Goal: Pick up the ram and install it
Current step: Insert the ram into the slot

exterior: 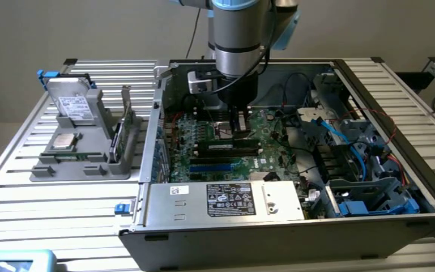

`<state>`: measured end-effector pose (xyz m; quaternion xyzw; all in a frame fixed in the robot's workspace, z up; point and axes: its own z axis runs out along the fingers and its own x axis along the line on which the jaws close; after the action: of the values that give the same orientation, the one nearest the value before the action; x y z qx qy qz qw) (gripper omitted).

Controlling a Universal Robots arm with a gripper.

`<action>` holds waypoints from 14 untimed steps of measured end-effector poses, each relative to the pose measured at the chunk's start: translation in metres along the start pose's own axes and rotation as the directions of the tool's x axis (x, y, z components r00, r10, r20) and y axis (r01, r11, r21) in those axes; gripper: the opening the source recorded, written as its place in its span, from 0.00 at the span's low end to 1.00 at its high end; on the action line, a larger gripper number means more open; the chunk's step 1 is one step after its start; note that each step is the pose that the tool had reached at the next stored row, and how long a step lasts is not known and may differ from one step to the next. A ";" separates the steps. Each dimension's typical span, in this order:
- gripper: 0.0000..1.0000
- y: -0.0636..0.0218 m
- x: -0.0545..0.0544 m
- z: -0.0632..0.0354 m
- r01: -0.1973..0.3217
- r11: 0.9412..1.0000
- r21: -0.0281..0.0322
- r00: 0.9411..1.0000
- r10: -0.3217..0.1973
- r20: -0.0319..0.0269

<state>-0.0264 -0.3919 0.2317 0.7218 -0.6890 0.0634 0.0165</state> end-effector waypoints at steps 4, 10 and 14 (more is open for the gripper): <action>0.14 0.0000 -0.001 0.0012 0.000 1.000 0.000 1.000 0.000 0.001; 0.14 0.0001 -0.001 0.0020 0.000 1.000 0.000 1.000 0.000 0.003; 0.14 0.0005 0.000 0.0020 0.000 1.000 0.000 1.000 0.000 0.004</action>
<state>-0.0268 -0.3917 0.2296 0.7218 -0.6891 0.0622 0.0152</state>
